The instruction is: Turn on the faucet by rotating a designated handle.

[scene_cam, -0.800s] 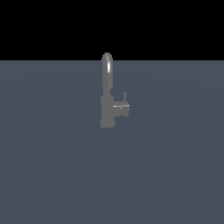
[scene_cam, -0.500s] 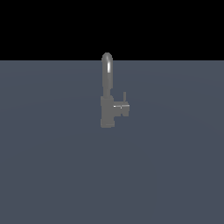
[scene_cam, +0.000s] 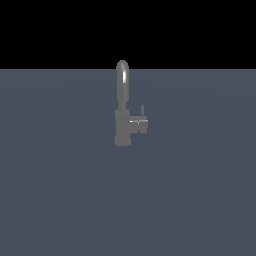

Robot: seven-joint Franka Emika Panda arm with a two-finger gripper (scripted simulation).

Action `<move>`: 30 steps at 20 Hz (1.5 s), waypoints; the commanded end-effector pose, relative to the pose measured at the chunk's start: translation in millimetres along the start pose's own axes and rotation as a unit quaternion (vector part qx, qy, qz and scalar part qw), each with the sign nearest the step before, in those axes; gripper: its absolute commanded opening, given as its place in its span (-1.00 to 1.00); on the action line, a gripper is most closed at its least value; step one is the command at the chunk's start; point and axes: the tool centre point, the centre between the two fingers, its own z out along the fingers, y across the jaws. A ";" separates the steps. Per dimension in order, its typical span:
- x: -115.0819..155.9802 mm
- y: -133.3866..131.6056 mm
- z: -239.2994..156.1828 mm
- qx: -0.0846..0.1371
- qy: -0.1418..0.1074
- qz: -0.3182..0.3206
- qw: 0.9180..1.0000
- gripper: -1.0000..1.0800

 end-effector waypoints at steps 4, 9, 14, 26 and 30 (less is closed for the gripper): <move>25.2 -0.4 3.6 0.025 -0.028 0.027 0.999 -1.00; 54.0 0.6 9.2 0.054 -0.060 0.059 0.995 -1.00; 83.1 3.2 17.0 0.084 -0.093 0.091 0.988 -1.00; 151.9 15.0 45.1 0.158 -0.173 0.170 0.957 -1.00; 173.7 20.5 57.7 0.183 -0.200 0.196 0.942 -1.00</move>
